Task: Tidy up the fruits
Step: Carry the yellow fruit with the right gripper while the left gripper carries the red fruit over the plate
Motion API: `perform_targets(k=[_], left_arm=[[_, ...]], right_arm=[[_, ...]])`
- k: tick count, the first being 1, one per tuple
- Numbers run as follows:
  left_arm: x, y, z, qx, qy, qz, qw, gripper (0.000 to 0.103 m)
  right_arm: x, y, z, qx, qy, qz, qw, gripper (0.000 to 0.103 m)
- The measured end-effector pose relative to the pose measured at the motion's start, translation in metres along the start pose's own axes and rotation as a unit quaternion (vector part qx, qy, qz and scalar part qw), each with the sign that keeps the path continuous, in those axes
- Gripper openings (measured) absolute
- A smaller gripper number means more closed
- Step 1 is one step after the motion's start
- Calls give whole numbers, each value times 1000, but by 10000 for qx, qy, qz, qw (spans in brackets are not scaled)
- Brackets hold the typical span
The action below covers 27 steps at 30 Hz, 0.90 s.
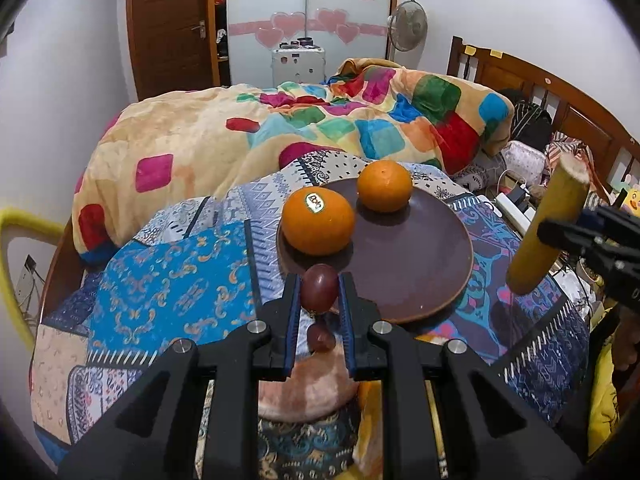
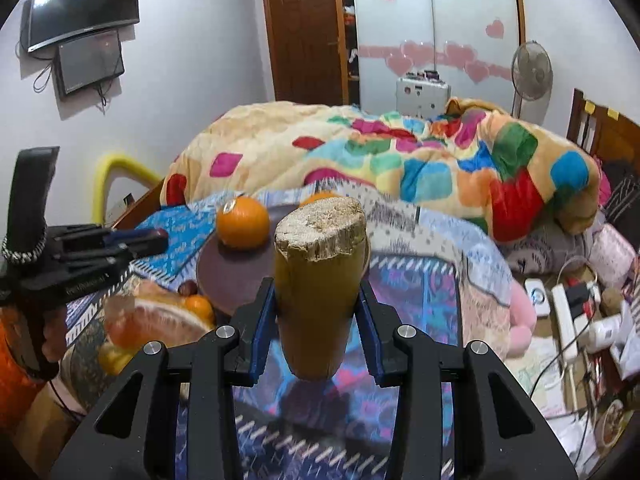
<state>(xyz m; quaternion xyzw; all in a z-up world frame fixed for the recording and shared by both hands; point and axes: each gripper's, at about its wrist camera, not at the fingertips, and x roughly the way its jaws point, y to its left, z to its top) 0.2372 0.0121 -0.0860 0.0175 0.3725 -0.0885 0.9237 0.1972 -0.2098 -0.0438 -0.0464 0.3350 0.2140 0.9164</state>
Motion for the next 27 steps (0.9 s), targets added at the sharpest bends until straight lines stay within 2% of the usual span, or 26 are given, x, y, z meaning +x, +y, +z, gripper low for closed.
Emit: perform_targets(k=[6,17,27], left_arm=[[20,2,8,-44,144,-20,9999,18],[50,5,12,19,461,-132,9988,18],[63,5,16,37,566,-89,9984,18]], right_arm=[[12,3,13,-135,-39,37,9999,36],[66,12,21,-238,396,213,9987,36],[87,17,26,-369,439,181,9982,36]])
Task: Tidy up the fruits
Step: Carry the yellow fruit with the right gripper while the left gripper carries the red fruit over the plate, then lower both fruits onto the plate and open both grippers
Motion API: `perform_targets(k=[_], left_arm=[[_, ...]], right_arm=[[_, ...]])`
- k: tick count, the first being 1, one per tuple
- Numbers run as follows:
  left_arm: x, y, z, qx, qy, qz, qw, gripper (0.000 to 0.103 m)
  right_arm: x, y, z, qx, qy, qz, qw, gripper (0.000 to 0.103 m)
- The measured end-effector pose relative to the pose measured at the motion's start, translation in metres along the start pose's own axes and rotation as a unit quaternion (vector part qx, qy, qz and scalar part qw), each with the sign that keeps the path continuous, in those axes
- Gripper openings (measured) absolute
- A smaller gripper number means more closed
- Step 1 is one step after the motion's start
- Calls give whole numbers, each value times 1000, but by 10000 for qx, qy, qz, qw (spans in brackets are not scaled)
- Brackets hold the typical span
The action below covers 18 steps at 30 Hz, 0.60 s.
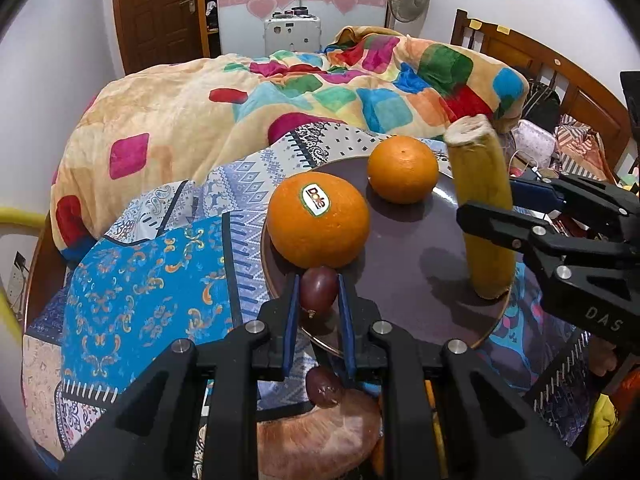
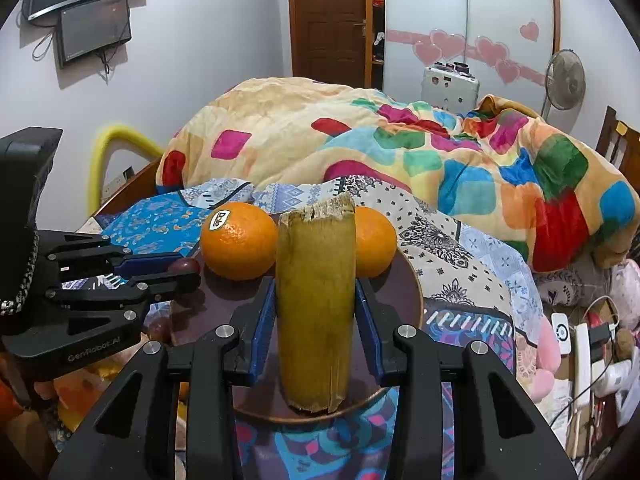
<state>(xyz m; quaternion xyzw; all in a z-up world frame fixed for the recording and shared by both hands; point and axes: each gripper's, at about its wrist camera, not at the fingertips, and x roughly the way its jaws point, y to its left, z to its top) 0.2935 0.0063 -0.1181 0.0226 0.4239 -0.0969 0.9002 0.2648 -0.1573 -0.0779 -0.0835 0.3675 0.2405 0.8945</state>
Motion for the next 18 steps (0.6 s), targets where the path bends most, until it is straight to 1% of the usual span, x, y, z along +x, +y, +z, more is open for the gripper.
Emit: perform_targets(k=[3,5,8,9,10,13,15,17,18], left_arm=[[2,0,2,0,33,8,10000,18],[4,0,3,-6,54,7,10000,21],[4,1,4,-12,19,36,10000,33],[3,1,4,-20,-10,42,10000,41],[3,2,4,-21,-32,37,10000,46],[0,2,5,-35,-95,46,9999,50],[-3,3,5,-54,-117,56,9999,51],[-5,3,4,-60,-139,68,9999,52],[-7,3,4,-67,-166,90,9998,54]], right_arm=[[7,1,3,7,118,33,9999,36],[12,1,4,4,195,14,9998,36],[19,0,4,27,340,33,9994,36],[21,0,3,49,383,66,9992,36],[23,-1,2,70,434,89,9990,36],[22,-2,1,116,450,173,9988,37],[16,0,2,78,379,90,9992,37],[11,1,3,29,292,-9,9996,41],[6,0,3,33,247,-18,9997,45]])
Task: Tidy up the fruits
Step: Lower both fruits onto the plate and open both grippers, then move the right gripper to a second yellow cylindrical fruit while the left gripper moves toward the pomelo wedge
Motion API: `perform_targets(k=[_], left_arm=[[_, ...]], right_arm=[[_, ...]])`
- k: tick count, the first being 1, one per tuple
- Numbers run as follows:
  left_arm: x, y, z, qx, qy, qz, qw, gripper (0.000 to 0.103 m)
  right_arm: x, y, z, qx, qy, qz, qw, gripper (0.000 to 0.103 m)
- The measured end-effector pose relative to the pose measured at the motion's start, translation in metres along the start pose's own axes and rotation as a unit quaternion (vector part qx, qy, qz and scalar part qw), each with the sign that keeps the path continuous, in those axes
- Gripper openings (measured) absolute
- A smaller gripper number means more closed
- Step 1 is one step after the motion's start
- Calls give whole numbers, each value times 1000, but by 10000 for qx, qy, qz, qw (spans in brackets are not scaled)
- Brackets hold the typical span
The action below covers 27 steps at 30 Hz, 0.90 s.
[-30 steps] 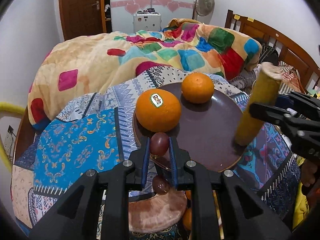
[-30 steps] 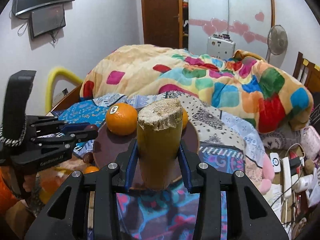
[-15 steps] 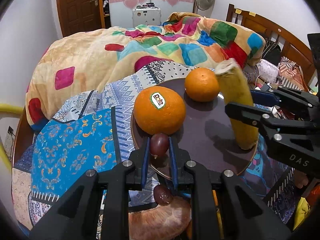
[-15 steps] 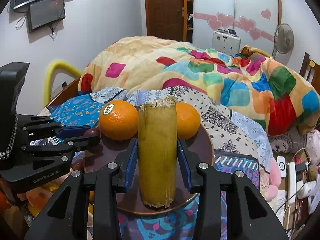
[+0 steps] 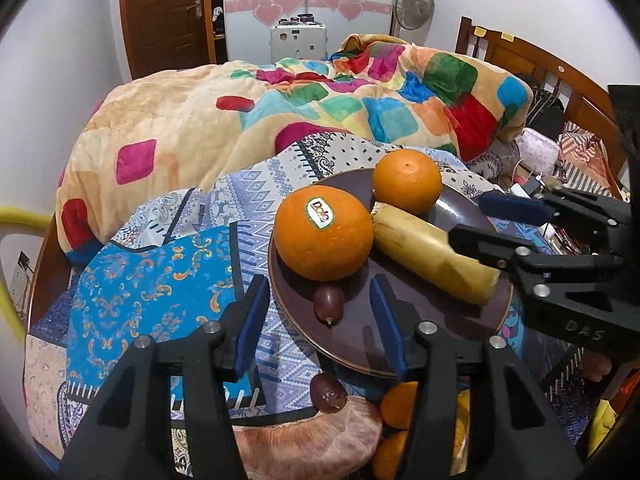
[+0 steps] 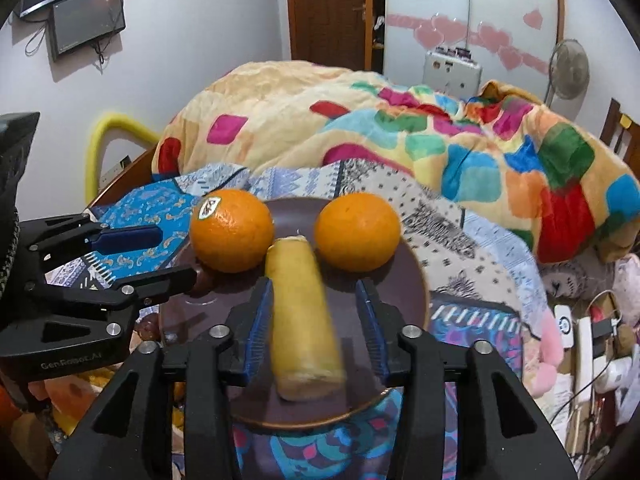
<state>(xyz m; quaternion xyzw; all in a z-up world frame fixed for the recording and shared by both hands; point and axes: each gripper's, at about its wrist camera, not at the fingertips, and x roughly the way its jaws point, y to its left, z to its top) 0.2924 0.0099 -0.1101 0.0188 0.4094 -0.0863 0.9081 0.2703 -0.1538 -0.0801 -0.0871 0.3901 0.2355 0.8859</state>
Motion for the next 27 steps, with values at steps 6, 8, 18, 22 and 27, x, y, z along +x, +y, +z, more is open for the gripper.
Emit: perform_targets(k=[6,8,18,22,27], left_arm=[[-23,-2,-5,-21,-262,193,9995,59],[-34,-3,-8,-38,-369,272,9989,62],[-93,1,-31,-150,-803,557,9951,67],[-110,4,-48,-234,-853,666,9938,68],[-121,8,-69,-330,-797,728,9936,68]], right_arm=[[-25,2,-2,-37,-245,-143,9996,48],[-32,4,-4,-58,-312,-176,9993,52],[-74,25,-20,-213,-646,-197,9975,60],[-88,34,-32,-230,-761,-150,9967,62],[-101,45,-47,-230,-796,-111,9965,64]])
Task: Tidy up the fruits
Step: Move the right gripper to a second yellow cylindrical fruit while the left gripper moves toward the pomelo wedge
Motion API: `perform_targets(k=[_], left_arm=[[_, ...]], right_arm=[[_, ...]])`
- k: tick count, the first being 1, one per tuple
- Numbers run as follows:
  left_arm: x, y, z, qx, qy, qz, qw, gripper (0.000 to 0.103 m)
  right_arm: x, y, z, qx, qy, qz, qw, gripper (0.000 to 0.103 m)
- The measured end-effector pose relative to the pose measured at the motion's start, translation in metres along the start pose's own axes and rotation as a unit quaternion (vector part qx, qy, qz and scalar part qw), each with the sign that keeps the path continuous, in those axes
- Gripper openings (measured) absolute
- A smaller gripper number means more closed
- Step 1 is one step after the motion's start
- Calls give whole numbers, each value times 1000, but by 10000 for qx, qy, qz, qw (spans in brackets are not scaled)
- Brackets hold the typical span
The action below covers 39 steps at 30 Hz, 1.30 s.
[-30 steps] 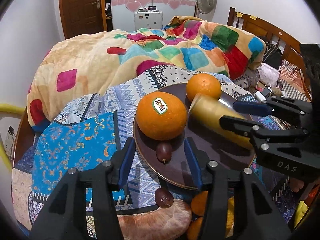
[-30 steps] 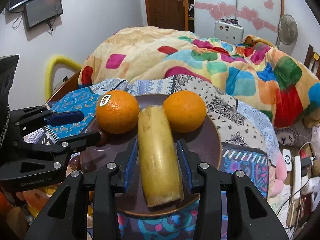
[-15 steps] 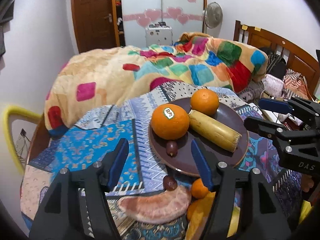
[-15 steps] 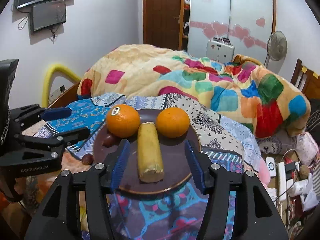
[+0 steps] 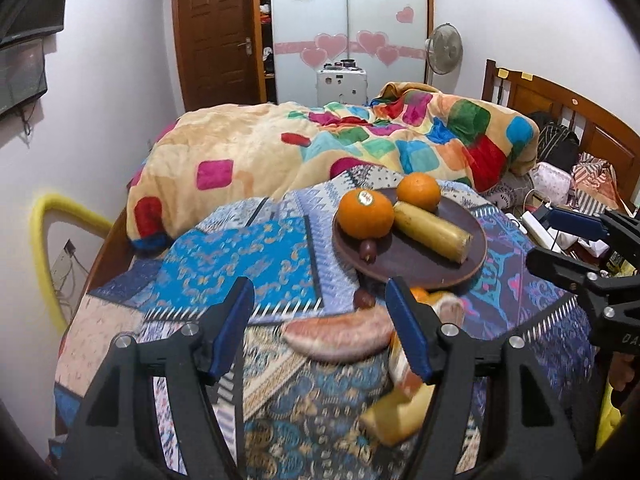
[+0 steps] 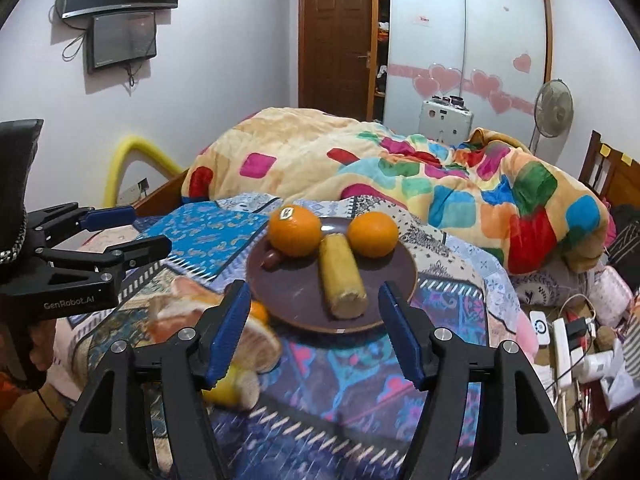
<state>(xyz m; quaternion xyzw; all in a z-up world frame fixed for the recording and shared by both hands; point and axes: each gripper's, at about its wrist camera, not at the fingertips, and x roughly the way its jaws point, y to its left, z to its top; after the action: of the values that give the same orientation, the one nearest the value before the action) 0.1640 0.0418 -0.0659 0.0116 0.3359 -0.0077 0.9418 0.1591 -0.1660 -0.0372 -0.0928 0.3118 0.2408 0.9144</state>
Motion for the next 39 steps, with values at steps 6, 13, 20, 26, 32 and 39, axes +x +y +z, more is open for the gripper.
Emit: perform_targets(k=[6,13,20,26,32,39], left_arm=[[-4,6,-25,-111,142,106,9998,68],[6,12,-54,-158,454,182,9987,68],[25,18,-72,-171,773,204,9967,68],[43,19,-79,-192,999,49,9948,69],[40,13,-78,-196,1095,-258,9935,73],[30,-17,-83,13,1017,-435,9939,73]], right_arm=[[-7,3,-19,119,56,64,9999,67],[0,1,-45,301,264,29,9992,67],[15,6,-63,329,516,100,9981,67],[34,12,-75,330,768,176,9963,67],[36,11,-77,348,792,161,9961,67],[37,5,-78,410,814,89,9958,67]])
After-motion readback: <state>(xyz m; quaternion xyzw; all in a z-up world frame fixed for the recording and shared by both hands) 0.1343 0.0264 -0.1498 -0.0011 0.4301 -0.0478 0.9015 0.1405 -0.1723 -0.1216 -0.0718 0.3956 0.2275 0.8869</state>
